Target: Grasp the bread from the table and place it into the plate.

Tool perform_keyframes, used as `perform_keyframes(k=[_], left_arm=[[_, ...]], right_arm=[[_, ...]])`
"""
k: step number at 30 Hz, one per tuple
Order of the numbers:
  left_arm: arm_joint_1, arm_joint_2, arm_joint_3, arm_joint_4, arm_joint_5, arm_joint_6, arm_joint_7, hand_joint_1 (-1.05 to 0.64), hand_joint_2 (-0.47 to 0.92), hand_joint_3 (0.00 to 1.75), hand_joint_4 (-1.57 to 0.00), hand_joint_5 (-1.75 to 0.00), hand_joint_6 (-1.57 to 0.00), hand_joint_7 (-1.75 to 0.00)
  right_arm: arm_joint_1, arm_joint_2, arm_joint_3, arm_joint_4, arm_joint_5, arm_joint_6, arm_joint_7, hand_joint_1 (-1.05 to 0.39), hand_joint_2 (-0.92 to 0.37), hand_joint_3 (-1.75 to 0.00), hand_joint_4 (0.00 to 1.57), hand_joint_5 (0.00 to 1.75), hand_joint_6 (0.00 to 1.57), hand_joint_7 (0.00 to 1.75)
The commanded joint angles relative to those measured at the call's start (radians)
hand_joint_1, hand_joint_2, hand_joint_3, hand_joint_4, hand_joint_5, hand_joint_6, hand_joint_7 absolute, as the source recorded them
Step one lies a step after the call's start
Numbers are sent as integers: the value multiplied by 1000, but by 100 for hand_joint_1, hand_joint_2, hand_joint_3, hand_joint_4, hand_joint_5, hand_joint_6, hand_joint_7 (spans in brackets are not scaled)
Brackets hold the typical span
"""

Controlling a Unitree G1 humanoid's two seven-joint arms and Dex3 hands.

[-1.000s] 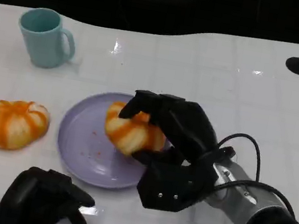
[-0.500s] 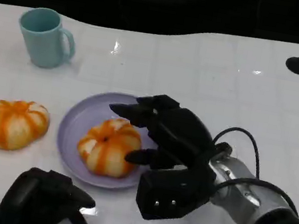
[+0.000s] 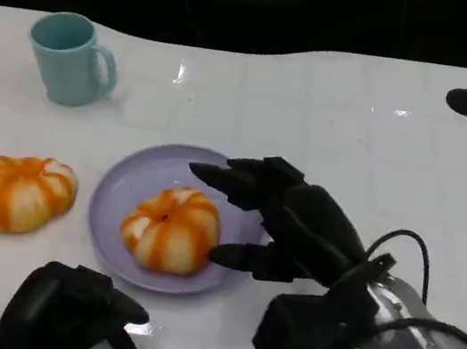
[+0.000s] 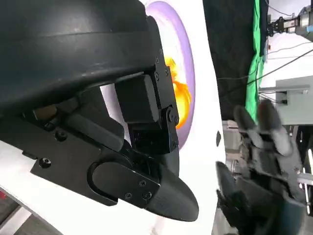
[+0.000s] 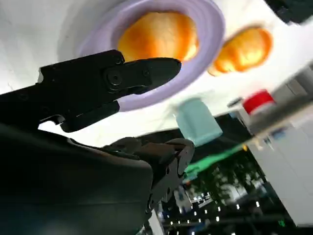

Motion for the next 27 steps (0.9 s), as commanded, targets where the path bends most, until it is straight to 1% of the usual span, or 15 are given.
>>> perform_keyframes(k=[1,3,5,7,11,13,14,15,17,18,20,22,24,27], left_arm=[[10,13,1,-5,2,1,4,-105,89,0,-148,-68,-157,-23],[10,12,1,-7,2,3,4,-105,89,0,-148,-68,-157,-23],[10,10,0,-13,0,13,7,-105,89,0,-148,-68,-157,-23],[11,9,-2,-18,4,16,11,-105,89,0,-148,-68,-157,-23],[13,8,-5,-24,9,18,16,-105,89,0,-149,-68,-157,-23],[15,6,-5,-29,6,24,14,-105,88,0,-149,-69,-157,-24],[16,6,-6,-31,5,24,13,-105,88,0,-149,-69,-157,-24],[17,6,-6,-33,4,24,12,-105,88,0,-149,-69,-157,-24],[19,5,-7,-38,4,26,13,-105,88,0,-149,-69,-157,-24],[20,5,-8,-40,4,28,13,-105,88,0,-149,-69,-157,-24],[22,6,-10,-45,6,30,17,-105,88,0,-149,-69,-157,-24],[23,6,-12,-48,6,34,18,-105,88,0,-149,-69,-157,-24],[24,8,-12,-50,5,34,15,-105,88,0,-149,-69,-157,-24],[25,7,-12,-51,3,29,13,-105,88,0,-148,-68,-157,-23]], right_arm=[[88,-22,-62,-66,134,-75,57,-44,-92,-17,28,63,54,12],[127,-32,-82,-104,200,-95,109,-42,-92,-18,32,66,58,14],[164,-39,-100,-144,270,-97,173,-42,-92,-21,33,69,61,15],[202,-45,-116,-183,336,-101,232,-39,-92,-19,36,74,65,17],[273,-51,-154,-229,425,-151,293,-34,-91,-15,46,85,73,21],[304,-49,-170,-247,474,-167,327,-33,-91,-20,49,102,76,27],[321,-48,-177,-259,502,-168,346,-32,-88,-28,48,109,74,37],[336,-45,-184,-270,527,-167,363,-32,-81,-45,51,115,69,55],[381,-36,-201,-300,598,-152,397,-31,-70,-70,57,121,67,74],[400,-32,-209,-313,620,-144,409,-28,-62,-86,62,127,71,83],[430,-27,-224,-329,642,-145,422,-25,-51,-107,67,136,76,96],[454,-25,-239,-331,655,-167,436,-23,-44,-126,72,145,82,108],[472,-22,-254,-325,656,-194,445,-25,-41,-134,76,155,85,122],[500,-18,-276,-310,653,-243,449,-30,-42,-131,81,166,84,140]])
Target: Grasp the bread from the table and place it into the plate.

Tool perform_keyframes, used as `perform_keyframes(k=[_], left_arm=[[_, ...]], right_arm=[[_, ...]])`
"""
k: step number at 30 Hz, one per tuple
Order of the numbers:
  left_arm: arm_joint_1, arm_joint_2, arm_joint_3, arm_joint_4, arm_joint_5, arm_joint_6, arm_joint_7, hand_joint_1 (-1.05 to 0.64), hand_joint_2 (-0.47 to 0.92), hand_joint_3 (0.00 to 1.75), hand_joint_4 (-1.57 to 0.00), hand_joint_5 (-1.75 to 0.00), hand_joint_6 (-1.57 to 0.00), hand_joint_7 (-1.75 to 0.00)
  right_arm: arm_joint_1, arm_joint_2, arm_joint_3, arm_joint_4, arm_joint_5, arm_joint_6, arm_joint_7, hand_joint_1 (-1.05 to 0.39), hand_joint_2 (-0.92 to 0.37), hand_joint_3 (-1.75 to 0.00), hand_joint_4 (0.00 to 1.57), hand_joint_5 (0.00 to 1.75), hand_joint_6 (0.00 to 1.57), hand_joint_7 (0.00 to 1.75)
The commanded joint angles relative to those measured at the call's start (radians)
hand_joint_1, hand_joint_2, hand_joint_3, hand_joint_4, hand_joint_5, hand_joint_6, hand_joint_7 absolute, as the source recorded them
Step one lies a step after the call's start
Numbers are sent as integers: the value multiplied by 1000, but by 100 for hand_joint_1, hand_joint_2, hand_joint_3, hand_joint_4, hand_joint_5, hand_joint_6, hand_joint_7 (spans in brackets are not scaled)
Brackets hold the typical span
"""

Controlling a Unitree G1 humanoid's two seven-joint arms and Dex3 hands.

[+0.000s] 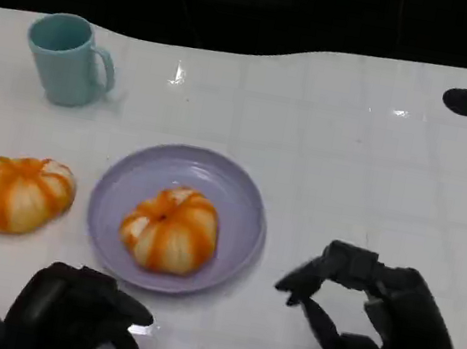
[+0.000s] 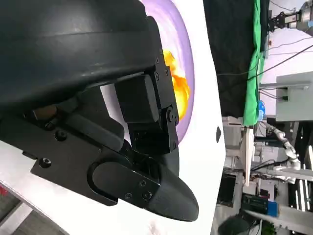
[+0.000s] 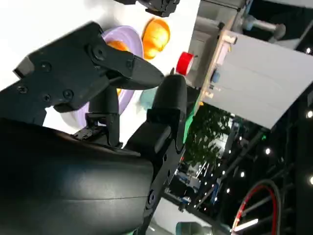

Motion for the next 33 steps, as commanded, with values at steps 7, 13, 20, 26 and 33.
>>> perform_keyframes(k=[7,13,20,26,33], left_arm=[[16,12,-2,-25,8,1,16,-105,89,1,-147,-69,-157,-22],[17,15,2,-25,-5,5,1,-105,88,0,-147,-69,-157,-21],[24,24,7,-29,-13,10,-5,-105,89,0,-146,-69,-157,-21],[28,23,11,-38,-31,33,-13,-105,87,0,-147,-69,-157,-21],[29,32,18,-37,-34,31,-21,-105,88,0,-147,-68,-157,-21]], right_arm=[[115,-4,-68,-42,39,-63,24,-33,-41,-133,85,175,78,163],[162,6,-85,-52,77,-31,52,-35,-44,-124,84,175,71,162],[176,43,-94,-27,78,-35,52,-32,-44,-127,82,175,70,163],[170,50,-107,7,63,-71,60,-33,-42,-128,83,175,70,163],[161,73,-119,23,71,-79,56,-32,-42,-130,84,175,72,162]])
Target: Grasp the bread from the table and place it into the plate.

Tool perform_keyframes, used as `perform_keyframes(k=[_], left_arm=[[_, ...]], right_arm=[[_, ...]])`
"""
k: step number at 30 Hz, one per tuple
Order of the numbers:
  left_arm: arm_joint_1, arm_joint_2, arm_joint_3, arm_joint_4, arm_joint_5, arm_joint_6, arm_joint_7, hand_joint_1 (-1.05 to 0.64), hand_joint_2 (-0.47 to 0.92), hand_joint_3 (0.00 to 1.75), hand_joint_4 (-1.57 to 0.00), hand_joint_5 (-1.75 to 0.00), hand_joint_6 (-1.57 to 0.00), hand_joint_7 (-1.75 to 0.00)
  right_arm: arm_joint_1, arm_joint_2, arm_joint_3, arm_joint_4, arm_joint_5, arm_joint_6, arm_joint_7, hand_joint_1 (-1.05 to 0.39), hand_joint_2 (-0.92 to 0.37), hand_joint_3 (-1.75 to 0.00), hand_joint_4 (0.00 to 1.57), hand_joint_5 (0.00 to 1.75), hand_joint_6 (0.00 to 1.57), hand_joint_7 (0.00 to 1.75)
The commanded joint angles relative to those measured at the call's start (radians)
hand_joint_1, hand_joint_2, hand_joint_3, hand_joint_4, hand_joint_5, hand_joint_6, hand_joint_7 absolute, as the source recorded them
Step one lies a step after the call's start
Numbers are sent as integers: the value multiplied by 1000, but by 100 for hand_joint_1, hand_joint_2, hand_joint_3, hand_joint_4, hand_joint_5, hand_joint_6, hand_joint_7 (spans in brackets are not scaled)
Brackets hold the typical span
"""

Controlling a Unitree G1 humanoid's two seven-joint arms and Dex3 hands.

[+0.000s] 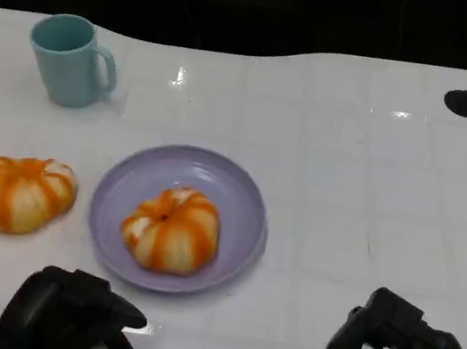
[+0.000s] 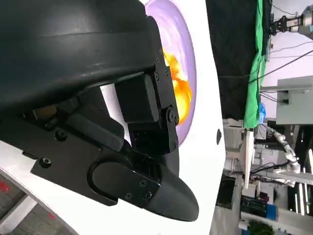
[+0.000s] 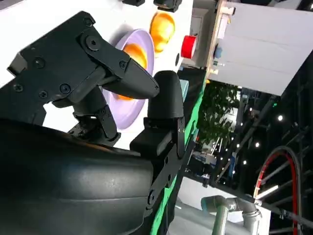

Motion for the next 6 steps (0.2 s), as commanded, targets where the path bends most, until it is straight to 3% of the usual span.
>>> perform_keyframes(k=[1,6], left_arm=[[6,23,16,-7,-19,6,-16,-105,88,0,-147,-68,-157,-21],[5,26,24,-4,-24,3,-25,-105,89,1,-147,-68,-157,-20]], right_arm=[[-9,8,-17,5,2,-5,-4,-32,-42,-130,84,175,72,162],[-11,9,-21,2,-13,0,-9,-33,-40,-130,83,175,72,162]])
